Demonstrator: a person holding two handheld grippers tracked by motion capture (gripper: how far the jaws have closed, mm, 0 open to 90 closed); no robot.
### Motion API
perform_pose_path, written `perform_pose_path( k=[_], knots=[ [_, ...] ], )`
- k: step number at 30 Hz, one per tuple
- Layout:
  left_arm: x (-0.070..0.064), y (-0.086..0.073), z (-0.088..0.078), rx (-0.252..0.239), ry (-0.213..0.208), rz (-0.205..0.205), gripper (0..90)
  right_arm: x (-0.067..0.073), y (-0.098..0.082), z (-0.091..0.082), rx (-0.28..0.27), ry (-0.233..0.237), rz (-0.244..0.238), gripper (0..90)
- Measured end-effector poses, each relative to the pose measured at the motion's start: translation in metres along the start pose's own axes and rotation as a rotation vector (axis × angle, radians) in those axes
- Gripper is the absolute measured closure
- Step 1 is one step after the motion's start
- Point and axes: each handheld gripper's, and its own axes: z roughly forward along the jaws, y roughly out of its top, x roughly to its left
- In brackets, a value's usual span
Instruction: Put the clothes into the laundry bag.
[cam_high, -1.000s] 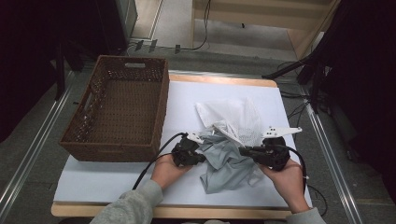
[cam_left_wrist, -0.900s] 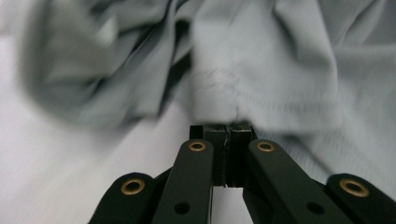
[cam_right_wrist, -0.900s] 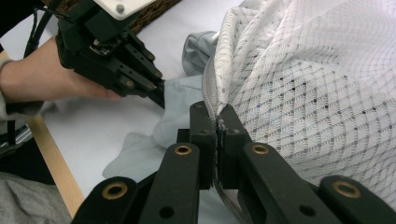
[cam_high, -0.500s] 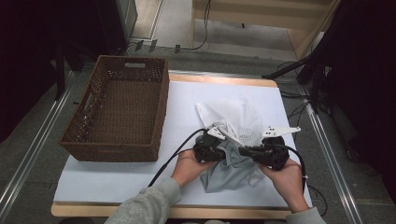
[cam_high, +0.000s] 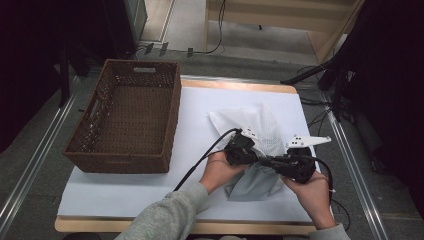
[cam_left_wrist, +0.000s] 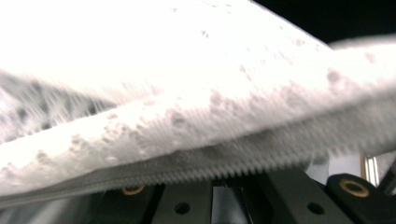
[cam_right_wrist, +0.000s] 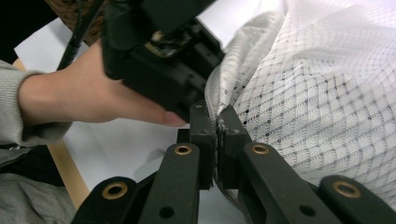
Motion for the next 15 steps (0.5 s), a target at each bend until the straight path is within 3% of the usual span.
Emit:
perform_pose_path(
  k=[8, 12, 15],
  knots=[
    [0.003, 0.005, -0.004, -0.057, 0.078, -0.039, 90.0, -0.003, -0.001, -0.005, -0.008, -0.010, 0.012, 88.4],
    [0.004, 0.009, -0.008, -0.095, 0.073, -0.052, 90.0, -0.003, -0.001, -0.005, -0.020, 0.000, 0.017, 88.4],
    [0.004, 0.014, -0.010, -0.094, 0.067, -0.040, 90.0, -0.003, 0.000, -0.006, -0.034, 0.007, 0.022, 88.4]
  ],
)
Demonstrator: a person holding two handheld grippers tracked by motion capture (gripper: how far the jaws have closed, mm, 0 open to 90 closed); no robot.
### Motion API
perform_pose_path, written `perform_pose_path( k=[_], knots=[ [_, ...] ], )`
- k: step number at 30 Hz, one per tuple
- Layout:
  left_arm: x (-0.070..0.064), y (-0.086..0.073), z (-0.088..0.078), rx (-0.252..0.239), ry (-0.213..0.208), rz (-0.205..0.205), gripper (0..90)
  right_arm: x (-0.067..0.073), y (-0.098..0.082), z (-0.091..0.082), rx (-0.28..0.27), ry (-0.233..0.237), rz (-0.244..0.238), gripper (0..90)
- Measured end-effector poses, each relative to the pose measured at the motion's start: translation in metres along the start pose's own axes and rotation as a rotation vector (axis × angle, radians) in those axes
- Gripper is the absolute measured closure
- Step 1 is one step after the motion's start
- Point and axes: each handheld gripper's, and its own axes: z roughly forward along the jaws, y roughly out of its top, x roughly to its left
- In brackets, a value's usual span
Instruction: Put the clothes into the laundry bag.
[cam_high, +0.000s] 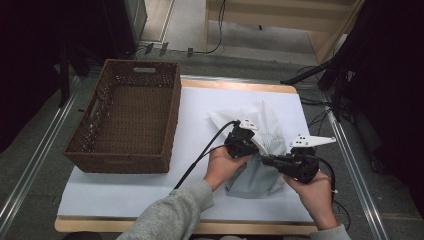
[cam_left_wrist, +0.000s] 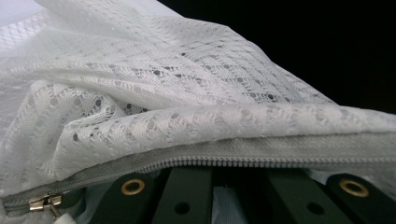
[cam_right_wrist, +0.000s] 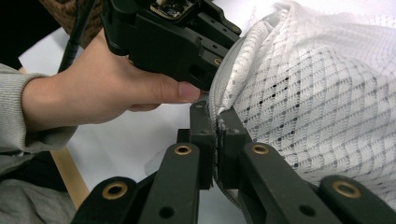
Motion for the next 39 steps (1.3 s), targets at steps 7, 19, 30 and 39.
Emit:
perform_pose_path(
  k=[7, 19, 30, 39],
  knots=[
    [0.000, 0.008, 0.008, 0.032, -0.015, 0.033, 90.0, -0.004, 0.002, -0.003, -0.029, 0.007, 0.006, 88.4],
    [-0.003, 0.007, 0.043, 0.120, -0.037, 0.074, 90.0, -0.023, -0.010, -0.008, 0.030, -0.011, 0.051, 88.4],
    [0.008, 0.014, 0.036, 0.141, -0.059, 0.045, 90.0, -0.025, -0.013, -0.010, 0.025, -0.023, 0.058, 88.5],
    [0.006, 0.005, -0.006, 0.170, -0.087, 0.084, 90.0, -0.027, -0.014, -0.008, 0.033, -0.042, 0.064, 88.4]
  ],
)
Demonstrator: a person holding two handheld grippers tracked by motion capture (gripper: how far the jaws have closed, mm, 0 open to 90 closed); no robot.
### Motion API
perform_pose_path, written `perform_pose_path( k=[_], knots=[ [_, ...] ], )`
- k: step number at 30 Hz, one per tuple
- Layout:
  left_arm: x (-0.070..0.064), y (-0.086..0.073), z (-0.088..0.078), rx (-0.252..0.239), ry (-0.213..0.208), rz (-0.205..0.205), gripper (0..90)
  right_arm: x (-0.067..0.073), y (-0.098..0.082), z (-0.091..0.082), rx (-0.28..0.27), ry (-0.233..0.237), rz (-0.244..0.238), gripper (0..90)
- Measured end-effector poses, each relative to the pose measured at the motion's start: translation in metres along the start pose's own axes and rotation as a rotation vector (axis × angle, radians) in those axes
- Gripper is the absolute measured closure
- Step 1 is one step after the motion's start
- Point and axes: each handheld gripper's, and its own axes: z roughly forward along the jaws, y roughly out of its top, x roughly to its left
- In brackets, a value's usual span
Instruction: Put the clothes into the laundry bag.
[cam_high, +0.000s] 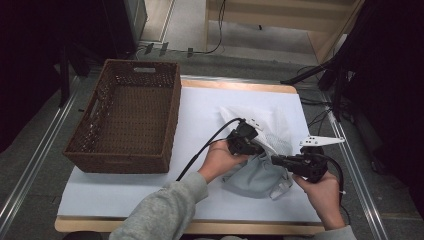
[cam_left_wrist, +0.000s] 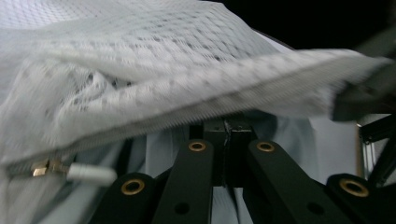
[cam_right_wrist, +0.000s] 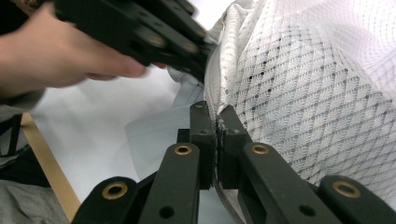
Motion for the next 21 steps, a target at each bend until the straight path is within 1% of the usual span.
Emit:
perform_pose_path(
  k=[1, 5, 6, 7, 8, 10, 13, 14, 16, 18, 20, 21],
  knots=[
    [-0.001, -0.004, -0.005, -0.010, -0.004, -0.012, 90.0, 0.000, 0.000, 0.000, 0.000, 0.000, -0.001, 88.5],
    [-0.003, -0.019, -0.021, -0.005, 0.016, -0.008, 90.0, 0.001, 0.001, 0.002, 0.001, -0.003, -0.004, 88.4],
    [-0.004, -0.023, -0.025, -0.007, 0.019, -0.012, 90.0, 0.001, 0.001, 0.002, 0.002, -0.004, -0.004, 88.4],
    [-0.006, -0.027, -0.028, -0.015, 0.022, -0.027, 90.0, 0.002, 0.001, 0.002, 0.004, -0.005, -0.005, 88.4],
    [-0.007, -0.031, -0.032, -0.018, 0.023, -0.028, 90.0, 0.002, 0.001, 0.003, 0.004, -0.005, -0.005, 88.4],
    [-0.011, -0.040, -0.037, -0.008, 0.034, -0.030, 90.0, 0.002, 0.001, 0.003, 0.006, -0.005, -0.009, 88.4],
    [-0.017, -0.056, -0.043, -0.010, 0.043, -0.043, 90.0, 0.003, 0.001, 0.005, 0.008, -0.006, -0.007, 88.4],
    [-0.019, -0.061, -0.044, 0.000, 0.051, -0.045, 90.0, 0.003, 0.001, 0.005, 0.009, -0.005, -0.007, 88.4],
    [-0.022, -0.071, -0.047, -0.004, 0.048, -0.067, 90.0, 0.003, 0.002, 0.006, 0.009, -0.007, -0.005, 88.4],
    [-0.025, -0.079, -0.050, -0.012, 0.051, -0.078, 90.0, 0.003, 0.002, 0.006, 0.009, -0.009, -0.004, 88.4],
    [-0.030, -0.086, -0.052, -0.004, 0.071, -0.065, 90.0, 0.003, 0.002, 0.006, 0.012, -0.009, -0.004, 88.4],
    [-0.032, -0.089, -0.053, -0.002, 0.071, -0.065, 90.0, 0.002, 0.002, 0.007, 0.013, -0.008, -0.004, 88.4]
  ],
)
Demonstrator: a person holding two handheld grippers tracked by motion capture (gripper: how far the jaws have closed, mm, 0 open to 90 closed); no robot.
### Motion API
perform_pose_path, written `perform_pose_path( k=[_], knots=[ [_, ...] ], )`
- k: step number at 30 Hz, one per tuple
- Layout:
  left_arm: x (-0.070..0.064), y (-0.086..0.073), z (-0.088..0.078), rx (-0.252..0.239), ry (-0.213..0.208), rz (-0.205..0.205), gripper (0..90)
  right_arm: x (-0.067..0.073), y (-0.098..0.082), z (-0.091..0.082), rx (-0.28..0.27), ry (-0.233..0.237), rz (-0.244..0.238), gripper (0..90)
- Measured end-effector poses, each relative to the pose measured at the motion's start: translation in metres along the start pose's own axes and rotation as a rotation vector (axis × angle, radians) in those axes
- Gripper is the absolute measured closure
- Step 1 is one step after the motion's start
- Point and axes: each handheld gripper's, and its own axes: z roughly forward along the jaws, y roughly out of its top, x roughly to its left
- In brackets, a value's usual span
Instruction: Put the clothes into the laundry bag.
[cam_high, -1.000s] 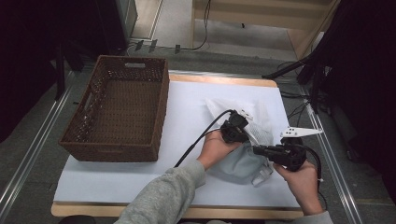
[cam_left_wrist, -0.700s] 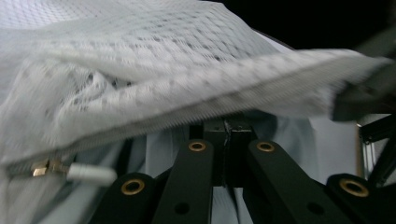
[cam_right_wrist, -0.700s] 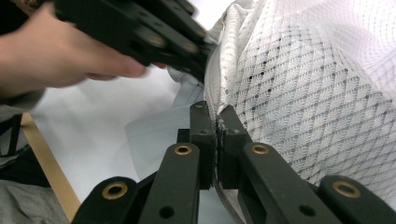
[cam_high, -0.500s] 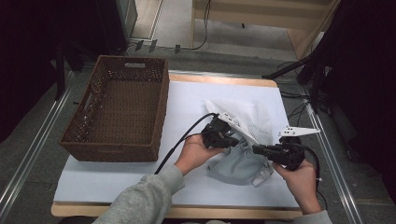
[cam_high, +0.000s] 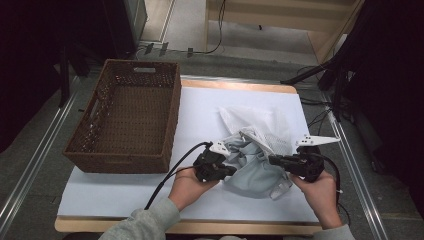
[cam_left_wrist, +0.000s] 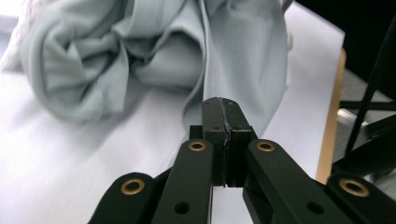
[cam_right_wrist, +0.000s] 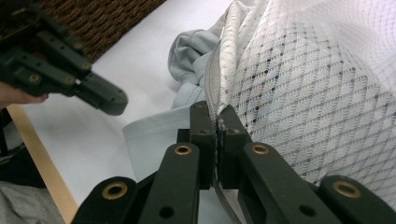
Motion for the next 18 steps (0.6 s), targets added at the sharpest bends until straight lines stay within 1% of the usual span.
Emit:
perform_pose_path(
  k=[1, 5, 9, 11, 13, 14, 16, 18],
  knots=[
    [-0.002, -0.005, -0.001, -0.011, -0.006, -0.018, 90.0, 0.000, 0.000, 0.001, -0.002, 0.002, -0.001, 88.3],
    [-0.008, -0.019, -0.001, 0.002, -0.009, -0.036, 90.0, -0.001, 0.002, 0.003, -0.001, 0.006, -0.008, 88.4],
    [-0.010, -0.031, 0.007, 0.017, 0.005, -0.040, 90.0, 0.000, 0.004, 0.005, 0.003, 0.009, -0.010, 88.4],
    [-0.010, -0.036, 0.010, 0.018, 0.007, -0.057, 90.0, 0.001, 0.005, 0.006, 0.002, 0.010, -0.015, 88.4],
    [-0.012, -0.042, 0.013, 0.032, 0.016, -0.052, 90.0, 0.000, 0.006, 0.007, 0.005, 0.011, -0.016, 88.4],
    [-0.013, -0.045, 0.016, 0.036, 0.022, -0.057, 90.0, 0.000, 0.006, 0.007, 0.006, 0.012, -0.017, 88.4],
    [-0.012, -0.048, 0.020, 0.049, 0.021, -0.062, 90.0, 0.000, 0.006, 0.007, 0.006, 0.013, -0.018, 88.4],
    [-0.013, -0.049, 0.026, 0.056, 0.031, -0.056, 90.0, 0.000, 0.006, 0.007, 0.005, 0.013, -0.017, 88.4]
  ],
)
